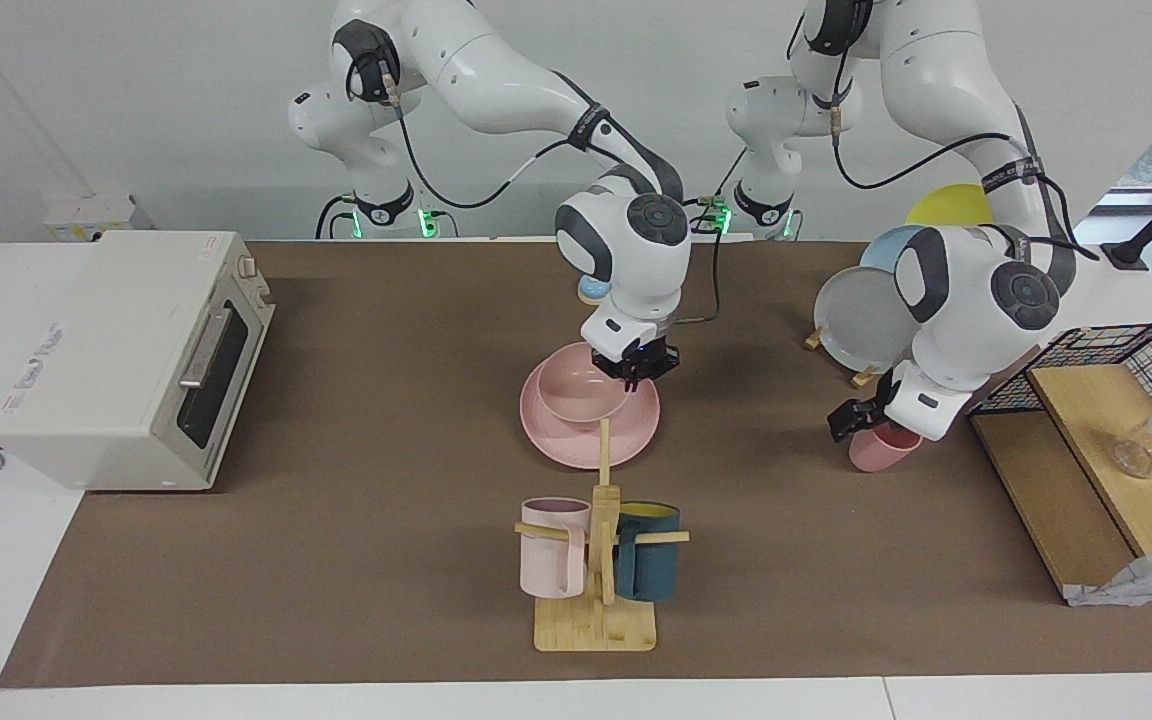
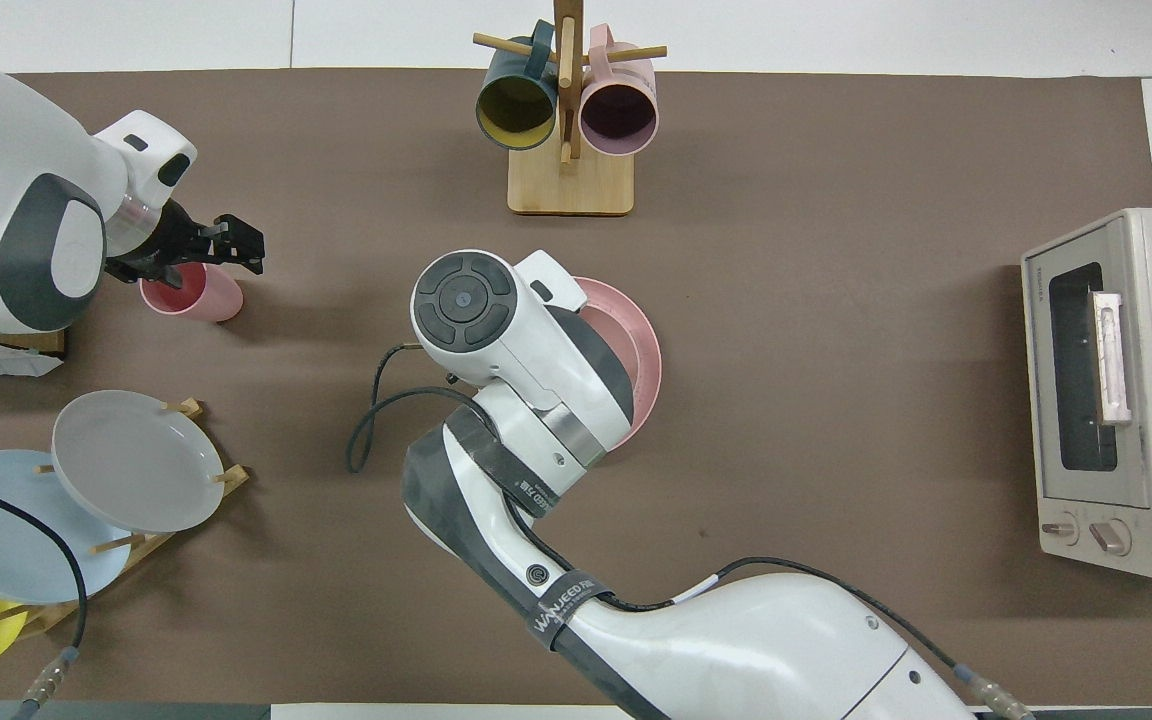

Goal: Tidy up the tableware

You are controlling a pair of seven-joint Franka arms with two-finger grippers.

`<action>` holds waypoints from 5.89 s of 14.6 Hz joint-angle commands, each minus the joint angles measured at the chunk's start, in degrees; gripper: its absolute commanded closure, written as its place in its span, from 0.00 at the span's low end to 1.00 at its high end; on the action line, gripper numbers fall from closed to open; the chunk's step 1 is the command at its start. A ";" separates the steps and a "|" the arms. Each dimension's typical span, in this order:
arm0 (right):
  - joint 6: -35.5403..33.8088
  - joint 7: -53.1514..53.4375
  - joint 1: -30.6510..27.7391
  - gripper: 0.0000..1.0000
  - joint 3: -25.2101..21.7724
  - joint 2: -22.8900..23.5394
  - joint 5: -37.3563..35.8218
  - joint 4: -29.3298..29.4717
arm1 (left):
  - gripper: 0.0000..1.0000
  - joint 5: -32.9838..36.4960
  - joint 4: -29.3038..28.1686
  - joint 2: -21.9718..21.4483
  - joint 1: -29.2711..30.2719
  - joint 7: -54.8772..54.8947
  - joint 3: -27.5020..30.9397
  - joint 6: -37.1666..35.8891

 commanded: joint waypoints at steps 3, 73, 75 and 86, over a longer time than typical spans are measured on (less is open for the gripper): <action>0.83 0.64 -1.45 0.22 0.07 -0.97 1.04 -0.20 | 0.15 0.30 -4.88 -1.31 -0.49 -0.50 0.50 4.20; -26.86 -46.03 -34.15 0.00 -4.41 -34.89 -0.98 -13.03 | 0.00 -0.05 -2.74 -25.82 0.29 2.83 1.11 -22.73; -26.86 -46.03 -34.15 0.00 -4.41 -34.98 -0.98 -12.94 | 0.00 0.04 -5.41 -26.80 0.38 3.10 1.11 -19.89; -26.86 -46.03 -33.80 0.00 -4.24 -34.98 -1.07 -12.76 | 0.00 0.74 6.09 -23.55 -6.47 2.84 2.52 -29.01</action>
